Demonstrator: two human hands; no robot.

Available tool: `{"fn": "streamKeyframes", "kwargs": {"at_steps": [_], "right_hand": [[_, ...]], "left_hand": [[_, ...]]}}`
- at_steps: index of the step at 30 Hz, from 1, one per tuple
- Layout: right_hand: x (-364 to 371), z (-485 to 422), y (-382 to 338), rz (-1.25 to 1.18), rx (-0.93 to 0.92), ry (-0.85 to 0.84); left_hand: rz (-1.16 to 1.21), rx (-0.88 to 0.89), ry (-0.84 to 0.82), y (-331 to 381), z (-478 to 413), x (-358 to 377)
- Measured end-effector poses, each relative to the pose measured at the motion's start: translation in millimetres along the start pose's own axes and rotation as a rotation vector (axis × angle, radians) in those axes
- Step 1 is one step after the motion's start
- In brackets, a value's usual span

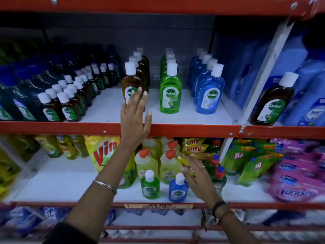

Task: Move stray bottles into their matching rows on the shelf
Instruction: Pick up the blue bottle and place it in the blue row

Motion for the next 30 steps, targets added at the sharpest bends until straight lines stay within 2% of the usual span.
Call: {"fn": "streamKeyframes", "kwargs": {"at_steps": [4,5,11,18,23,30], "right_hand": [[32,17,34,-0.022,0.159,-0.254],[37,20,42,-0.056,0.216,-0.27],[38,16,60,-0.33,0.417,-0.125],[-2,-17,26,-0.46,0.343,-0.023],[-58,-57,-27,-0.555,0.178,0.102],[-139,-104,-89,-0.551,-0.088,0.41]], "left_hand": [[-0.172,-0.045,-0.065,-21,2,10],[-0.207,-0.035,-0.077,-22,3,14],[-0.269,-0.051,-0.104,-27,2,19],[-0.295,-0.039,-0.123,-27,3,21],[-0.294,-0.037,-0.126,-26,3,20],[-0.291,-0.039,-0.137,-24,2,18]]}}
Point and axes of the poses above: each hand's wrist, its own z-axis away from the middle knuckle, its own x-axis out of the palm, y = z × x, the point moved 7 cm from there along -z, towards the middle knuckle, and after that the axes turned 9 degrees about y, right-handed, at the moved point
